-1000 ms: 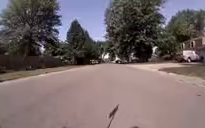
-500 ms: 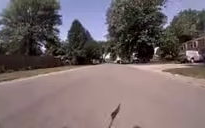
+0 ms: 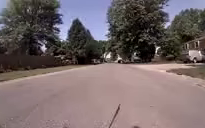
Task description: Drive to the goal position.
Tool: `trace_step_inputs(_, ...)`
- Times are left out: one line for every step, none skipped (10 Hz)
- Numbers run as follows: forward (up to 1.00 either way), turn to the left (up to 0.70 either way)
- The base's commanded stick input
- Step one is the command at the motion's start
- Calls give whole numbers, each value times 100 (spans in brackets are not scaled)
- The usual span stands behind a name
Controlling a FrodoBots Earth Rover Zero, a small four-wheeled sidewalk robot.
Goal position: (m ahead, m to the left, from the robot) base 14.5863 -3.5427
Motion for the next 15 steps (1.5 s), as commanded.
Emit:
trace_step_inputs(69, 3)
trace_step_inputs(69, 3)
trace_step_inputs(69, 3)
trace_step_inputs(69, 3)
trace_step_inputs(69, 3)
trace_step_inputs(69, 3)
trace_step_inputs(69, 3)
trace_step_inputs(69, 3)
trace_step_inputs(69, 3)
trace_step_inputs(69, 3)
trace_step_inputs(69, 3)
trace_step_inputs(69, 3)
trace_step_inputs(69, 3)
trace_step_inputs(69, 3)
trace_step_inputs(69, 3)
